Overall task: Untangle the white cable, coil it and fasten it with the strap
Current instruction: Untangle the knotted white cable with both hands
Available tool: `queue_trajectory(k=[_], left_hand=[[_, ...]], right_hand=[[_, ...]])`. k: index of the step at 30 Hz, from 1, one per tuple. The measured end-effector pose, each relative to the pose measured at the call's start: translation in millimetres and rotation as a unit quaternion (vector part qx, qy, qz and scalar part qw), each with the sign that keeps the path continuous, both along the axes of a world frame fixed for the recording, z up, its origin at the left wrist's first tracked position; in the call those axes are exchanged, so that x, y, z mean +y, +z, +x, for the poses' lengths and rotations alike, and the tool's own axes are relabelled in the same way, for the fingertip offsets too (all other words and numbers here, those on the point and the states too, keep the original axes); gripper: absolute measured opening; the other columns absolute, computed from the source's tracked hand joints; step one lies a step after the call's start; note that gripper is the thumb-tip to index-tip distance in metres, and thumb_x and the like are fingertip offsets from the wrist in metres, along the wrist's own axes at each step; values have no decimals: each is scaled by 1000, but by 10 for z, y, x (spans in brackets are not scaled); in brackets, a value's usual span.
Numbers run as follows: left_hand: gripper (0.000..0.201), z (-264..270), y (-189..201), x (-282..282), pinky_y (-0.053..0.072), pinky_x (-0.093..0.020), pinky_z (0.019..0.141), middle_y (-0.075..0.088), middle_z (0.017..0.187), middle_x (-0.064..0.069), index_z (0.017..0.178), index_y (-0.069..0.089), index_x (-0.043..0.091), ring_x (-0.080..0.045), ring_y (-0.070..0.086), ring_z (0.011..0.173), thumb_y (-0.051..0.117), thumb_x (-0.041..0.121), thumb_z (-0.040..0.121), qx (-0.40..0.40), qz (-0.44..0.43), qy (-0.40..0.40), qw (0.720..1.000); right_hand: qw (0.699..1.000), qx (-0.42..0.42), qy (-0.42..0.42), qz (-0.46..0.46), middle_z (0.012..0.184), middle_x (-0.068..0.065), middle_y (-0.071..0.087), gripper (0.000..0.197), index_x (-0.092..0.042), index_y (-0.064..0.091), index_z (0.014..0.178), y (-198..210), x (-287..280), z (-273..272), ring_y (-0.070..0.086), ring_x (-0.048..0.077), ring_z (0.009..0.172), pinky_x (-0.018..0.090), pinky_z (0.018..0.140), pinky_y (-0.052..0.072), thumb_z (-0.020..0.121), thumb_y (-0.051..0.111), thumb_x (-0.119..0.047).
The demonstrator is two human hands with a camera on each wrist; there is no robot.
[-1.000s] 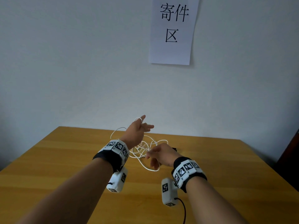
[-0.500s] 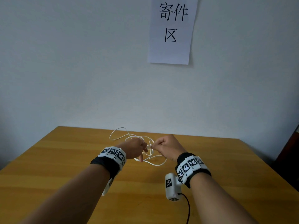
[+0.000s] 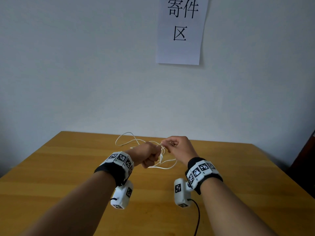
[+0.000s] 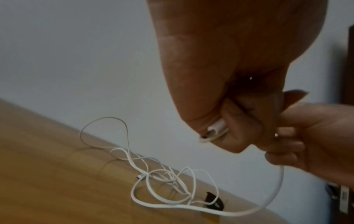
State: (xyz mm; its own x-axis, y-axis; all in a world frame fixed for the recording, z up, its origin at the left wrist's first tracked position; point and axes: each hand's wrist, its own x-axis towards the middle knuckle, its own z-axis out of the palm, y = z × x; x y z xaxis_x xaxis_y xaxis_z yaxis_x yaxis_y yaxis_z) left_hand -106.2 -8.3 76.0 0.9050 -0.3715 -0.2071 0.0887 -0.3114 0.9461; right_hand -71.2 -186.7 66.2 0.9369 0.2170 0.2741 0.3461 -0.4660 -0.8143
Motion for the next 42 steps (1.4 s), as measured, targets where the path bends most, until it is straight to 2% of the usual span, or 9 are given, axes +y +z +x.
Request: queue_trajectory(k=[5, 10, 17, 21, 26, 31, 36, 40, 42], left_hand=[[44, -7, 105, -25, 6, -28, 49, 17, 52, 7, 58, 26, 24, -12, 10, 46, 33, 27, 101, 78, -198, 28, 977], [42, -18, 197, -134, 12, -25, 42, 16, 53, 7, 63, 18, 25, -13, 7, 49, 36, 28, 101, 78, -372, 57, 923], [38, 34, 375, -196, 15, -26, 51, 23, 58, 7, 69, 42, 20, -12, 13, 52, 36, 32, 104, -2, -496, 114, 861], [34, 65, 437, -223, 41, -29, 58, 46, 66, 1, 98, 57, 11, -15, 47, 54, 33, 32, 107, -73, -507, 148, 846], [42, 105, 434, -133, 51, -46, 97, 74, 106, -15, 124, 57, 5, -32, 71, 101, 31, 34, 108, -167, -411, 171, 880], [40, 174, 312, -50, 41, -44, 107, 75, 113, 0, 129, 59, 15, -17, 70, 108, 31, 35, 107, -232, -195, 200, 932], [46, 196, 202, -45, 38, -37, 107, 71, 122, 4, 140, 51, 13, -15, 63, 118, 31, 38, 107, -240, -125, 215, 938], [43, 233, 136, -61, 37, -18, 103, 62, 134, 0, 113, 68, 3, -9, 53, 128, 34, 29, 107, -312, 8, 199, 929], [37, 254, 68, -70, 43, -24, 104, 65, 130, -10, 85, 62, 6, -11, 54, 128, 36, 23, 107, -317, 66, 179, 929]], right_hand=[[1000, 17, 15, 13, 60, -9, 65, 24, -34, 73, 86, -35, 49, -7, 53, -2, 45, 24, 59, 45, 100, 59, -48], [996, 76, 22, 39, 62, 0, 68, 39, -19, 69, 103, -56, 174, -23, 51, 19, 46, 32, 51, 48, 108, 41, -47], [990, 131, 59, 10, 65, 7, 68, 42, -14, 70, 102, -160, 198, -89, 54, 20, 49, 33, 62, 49, 109, 39, -41], [988, 125, 80, -48, 62, 3, 67, 43, -21, 71, 89, -156, 214, -139, 60, 20, 55, 34, 70, 52, 109, 38, -40], [983, 141, 86, -81, 57, -1, 68, 36, -15, 70, 87, -169, 182, -143, 63, 15, 50, 27, 65, 53, 106, 48, -37], [979, 168, 79, -87, 65, 1, 72, 29, -8, 73, 95, -188, 89, -122, 64, 17, 54, 33, 70, 56, 101, 57, -31], [971, 172, 104, -129, 64, -2, 70, 24, -18, 76, 94, -148, 118, -176, 55, 18, 52, 33, 65, 51, 98, 57, -33], [967, 172, 118, -146, 63, -5, 68, 17, -29, 75, 90, -47, 191, -213, 49, 13, 49, 28, 60, 44, 97, 63, -39], [969, 162, 113, -147, 61, -7, 66, 14, -28, 75, 93, -8, 203, -205, 52, 12, 54, 29, 64, 44, 95, 66, -39]])
